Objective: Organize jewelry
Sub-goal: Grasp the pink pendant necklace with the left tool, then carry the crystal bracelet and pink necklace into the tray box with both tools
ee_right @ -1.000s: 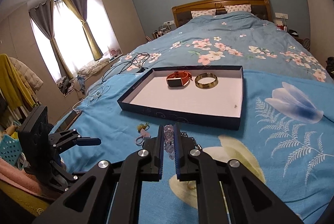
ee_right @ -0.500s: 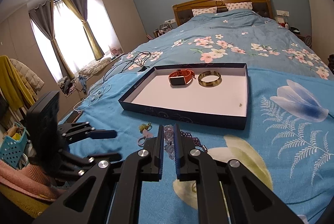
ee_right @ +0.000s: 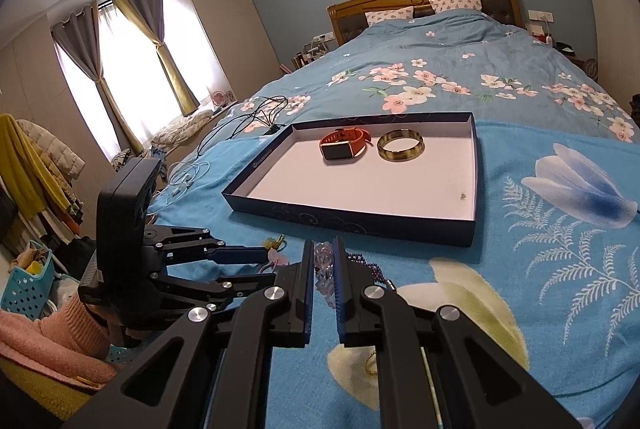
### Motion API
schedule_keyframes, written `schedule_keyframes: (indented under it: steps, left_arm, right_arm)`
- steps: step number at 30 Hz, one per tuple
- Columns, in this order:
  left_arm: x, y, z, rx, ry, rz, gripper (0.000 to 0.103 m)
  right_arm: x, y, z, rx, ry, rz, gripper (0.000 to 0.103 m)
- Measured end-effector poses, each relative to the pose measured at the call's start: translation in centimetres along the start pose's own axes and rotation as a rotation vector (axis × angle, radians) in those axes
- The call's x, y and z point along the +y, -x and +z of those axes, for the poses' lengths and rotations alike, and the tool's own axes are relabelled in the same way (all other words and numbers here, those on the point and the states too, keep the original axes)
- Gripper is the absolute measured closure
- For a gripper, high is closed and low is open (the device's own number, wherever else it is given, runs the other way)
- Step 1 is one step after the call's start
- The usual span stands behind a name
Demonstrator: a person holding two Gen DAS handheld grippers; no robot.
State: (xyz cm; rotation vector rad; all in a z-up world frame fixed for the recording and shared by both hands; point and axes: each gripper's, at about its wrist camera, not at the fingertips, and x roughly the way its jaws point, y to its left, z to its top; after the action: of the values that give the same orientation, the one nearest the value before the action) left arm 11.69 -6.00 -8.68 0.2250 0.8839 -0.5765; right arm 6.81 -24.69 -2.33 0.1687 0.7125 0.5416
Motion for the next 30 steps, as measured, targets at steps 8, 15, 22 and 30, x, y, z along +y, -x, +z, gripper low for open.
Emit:
schedule_keyframes:
  steps: [8, 15, 22, 30]
  left_arm:
    - [-0.2, -0.1, 0.3, -0.012, -0.001, 0.029, 0.086]
    - [0.1, 1.1, -0.1, -0.053, 0.045, 0.000, 0.087]
    - [0.7, 3.2, 0.2, -0.114, 0.073, 0.001, 0.087]
    - [1.6, 5.1, 1.7, -0.176, 0.078, 0.030, 0.087]
  right_arm:
    - [0.2, 0.2, 0.4, -0.004, 0.014, 0.003, 0.095]
    - [0.3, 0.4, 1.0, -0.016, 0.024, 0.001, 0.095]
    - [0.5, 0.1, 2.1, -0.035, 0.041, 0.000, 0.095]
    - [0.3, -0.1, 4.0, -0.066, 0.055, 0.003, 0.095]
